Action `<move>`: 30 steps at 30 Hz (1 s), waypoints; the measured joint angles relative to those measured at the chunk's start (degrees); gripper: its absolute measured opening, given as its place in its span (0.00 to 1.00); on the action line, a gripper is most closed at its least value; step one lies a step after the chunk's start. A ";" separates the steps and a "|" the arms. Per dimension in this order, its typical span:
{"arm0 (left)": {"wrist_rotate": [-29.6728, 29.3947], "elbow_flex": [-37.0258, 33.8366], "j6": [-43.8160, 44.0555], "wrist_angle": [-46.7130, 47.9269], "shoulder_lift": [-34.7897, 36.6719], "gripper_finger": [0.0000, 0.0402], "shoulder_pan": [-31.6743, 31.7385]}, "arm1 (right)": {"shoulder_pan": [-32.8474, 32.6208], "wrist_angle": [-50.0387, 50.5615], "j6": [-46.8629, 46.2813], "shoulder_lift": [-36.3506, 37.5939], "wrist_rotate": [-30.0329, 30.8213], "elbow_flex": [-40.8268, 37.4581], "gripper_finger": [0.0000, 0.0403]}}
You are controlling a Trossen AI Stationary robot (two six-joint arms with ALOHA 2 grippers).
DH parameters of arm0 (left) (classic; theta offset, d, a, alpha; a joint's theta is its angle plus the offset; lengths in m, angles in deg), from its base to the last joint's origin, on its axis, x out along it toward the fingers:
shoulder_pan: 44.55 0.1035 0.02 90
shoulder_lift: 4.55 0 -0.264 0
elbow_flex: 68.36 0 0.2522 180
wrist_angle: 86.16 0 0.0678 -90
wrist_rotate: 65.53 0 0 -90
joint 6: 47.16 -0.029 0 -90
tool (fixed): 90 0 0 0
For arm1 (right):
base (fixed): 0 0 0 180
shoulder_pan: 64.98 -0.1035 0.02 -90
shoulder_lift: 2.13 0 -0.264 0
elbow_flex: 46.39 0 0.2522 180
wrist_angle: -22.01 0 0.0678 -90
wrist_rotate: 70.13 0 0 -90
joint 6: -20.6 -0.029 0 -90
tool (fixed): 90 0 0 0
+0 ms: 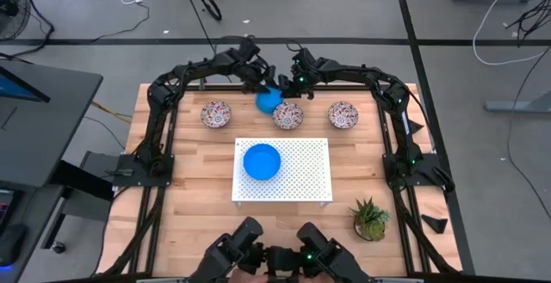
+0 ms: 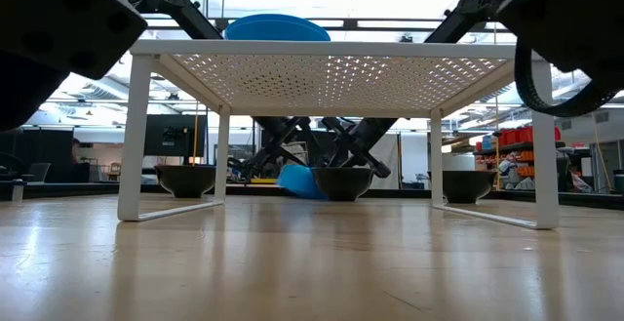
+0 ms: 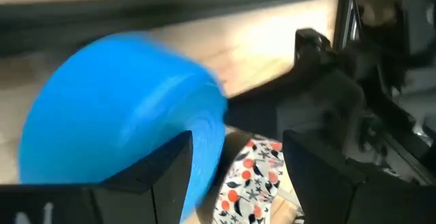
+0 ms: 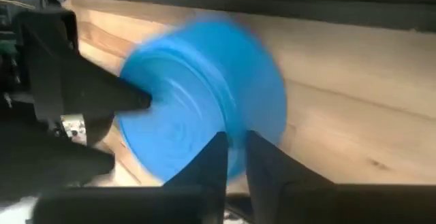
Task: Pick & Place Mini bowls
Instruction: Stack the blue bowl on top of the blue bowl on the shelf
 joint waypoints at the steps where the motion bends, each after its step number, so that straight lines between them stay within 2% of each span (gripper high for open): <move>1: 0.07 0.00 -0.01 0.04 0.00 0.58 0.08 | 0.10 -0.21 0.14 0.00 0.02 -0.04 0.11; 8: -0.42 0.00 -0.20 0.17 0.00 0.58 0.42 | 0.42 -1.41 0.44 -0.11 0.84 -0.17 0.02; 14: -0.53 0.00 -0.75 0.20 0.00 0.58 0.70 | 1.10 -1.53 1.30 -0.11 0.49 -0.17 0.01; 19: 1.01 0.00 -1.14 0.20 0.00 0.58 1.80 | 2.04 -1.47 1.62 -0.11 -3.74 -0.17 0.10; 25: 4.99 0.62 0.75 0.60 0.02 0.58 3.03 | 2.95 -1.44 1.62 -0.11 -4.33 -0.17 0.27; 30: 6.62 3.39 -1.25 3.45 0.07 0.58 3.07 | 3.13 -1.49 3.72 -0.11 -5.67 -0.17 0.34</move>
